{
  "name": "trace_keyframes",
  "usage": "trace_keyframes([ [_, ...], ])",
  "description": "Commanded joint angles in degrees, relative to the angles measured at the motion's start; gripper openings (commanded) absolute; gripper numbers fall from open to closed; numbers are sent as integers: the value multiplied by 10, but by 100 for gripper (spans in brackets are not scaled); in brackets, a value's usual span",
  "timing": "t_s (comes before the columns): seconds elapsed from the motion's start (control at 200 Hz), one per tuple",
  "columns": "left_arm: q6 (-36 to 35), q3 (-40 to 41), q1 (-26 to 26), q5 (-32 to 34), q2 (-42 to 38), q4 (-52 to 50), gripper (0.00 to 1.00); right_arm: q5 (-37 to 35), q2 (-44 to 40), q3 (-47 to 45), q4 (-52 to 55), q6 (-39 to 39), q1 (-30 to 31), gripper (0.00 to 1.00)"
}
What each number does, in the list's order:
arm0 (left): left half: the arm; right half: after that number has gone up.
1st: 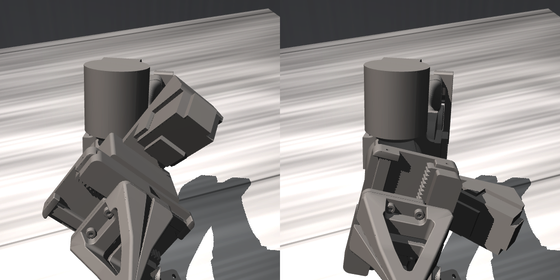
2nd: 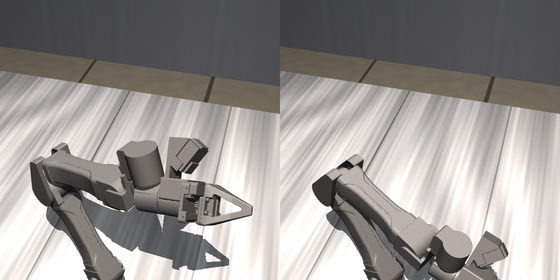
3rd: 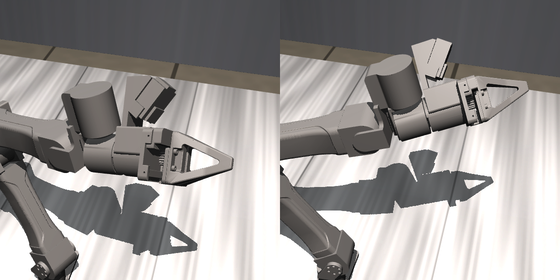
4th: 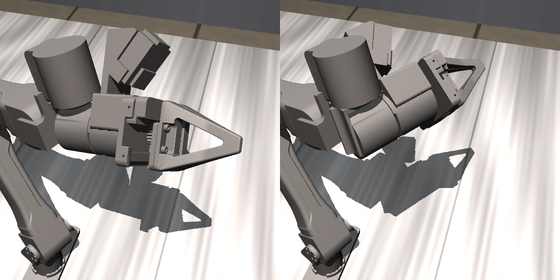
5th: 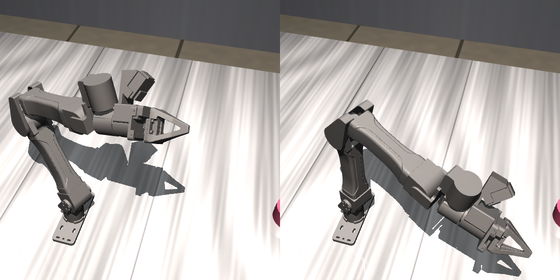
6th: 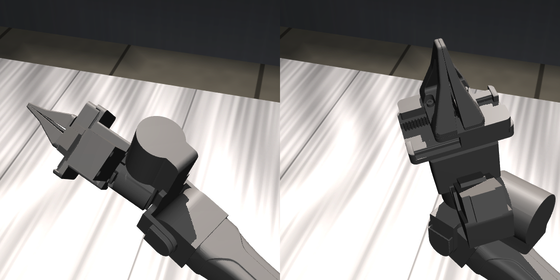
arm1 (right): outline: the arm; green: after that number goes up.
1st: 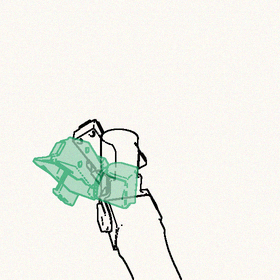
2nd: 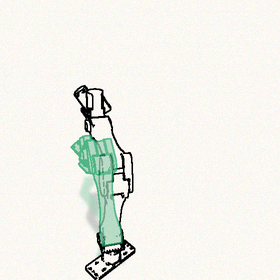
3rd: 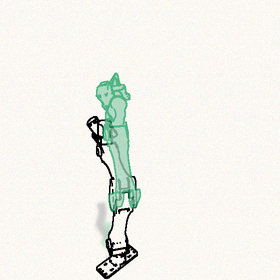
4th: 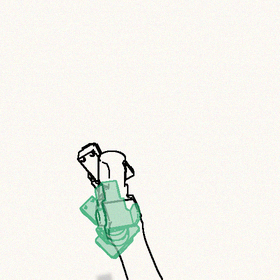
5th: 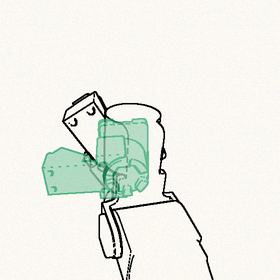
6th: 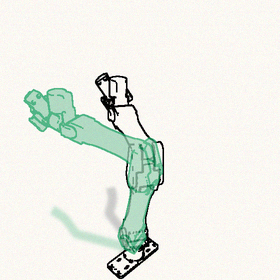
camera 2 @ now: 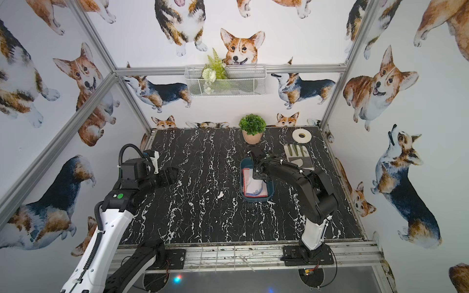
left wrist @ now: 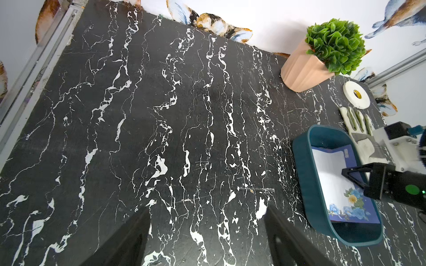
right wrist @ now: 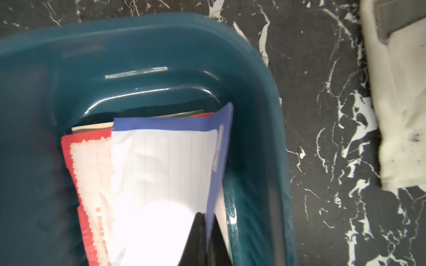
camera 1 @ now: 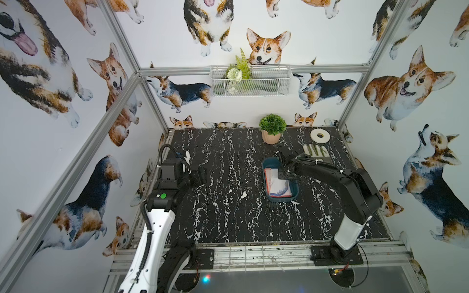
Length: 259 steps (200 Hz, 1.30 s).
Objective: Take out the stationery paper from the storage box
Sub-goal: Pick up the stationery paper from the storage box.
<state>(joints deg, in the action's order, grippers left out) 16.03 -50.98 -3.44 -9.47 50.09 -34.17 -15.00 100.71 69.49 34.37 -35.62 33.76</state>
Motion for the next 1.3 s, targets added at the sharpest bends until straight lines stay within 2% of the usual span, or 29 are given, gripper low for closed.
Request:
trace_keyframes([
  [0.0,0,0,-1,-2,-1,-1,81,-8,-23,2,18,-3,2,0],
  [0.09,3,-1,0,-19,3,2,81,-10,-57,6,30,-1,7,0],
  [0.165,12,-6,0,-58,9,11,82,-2,-91,10,33,5,13,0],
  [0.325,84,-4,0,-239,33,98,83,74,-174,8,20,2,15,0],
  [0.415,185,37,0,-348,51,232,83,169,-230,-9,-29,8,15,0],
  [0.496,321,90,0,-425,80,432,80,263,-283,-39,-101,-8,15,0],
  [0.551,422,128,-1,-455,106,594,78,321,-313,-58,-155,-23,15,0],
  [0.621,525,155,-1,-466,143,743,76,384,-341,-80,-225,-56,15,0],
  [0.731,617,178,-10,-467,196,899,75,472,-341,-117,-383,-148,20,0],
  [0.816,694,195,-16,-450,233,1040,75,477,-322,-109,-409,-160,42,0],
  [0.906,755,196,-28,-446,280,1148,73,473,-308,-104,-433,-168,54,0],
  [1.021,748,196,-55,-439,310,1156,69,479,-296,-106,-497,-201,54,0],
  [1.291,727,170,-127,-413,331,1156,67,459,-278,-88,-484,-181,54,0],
])
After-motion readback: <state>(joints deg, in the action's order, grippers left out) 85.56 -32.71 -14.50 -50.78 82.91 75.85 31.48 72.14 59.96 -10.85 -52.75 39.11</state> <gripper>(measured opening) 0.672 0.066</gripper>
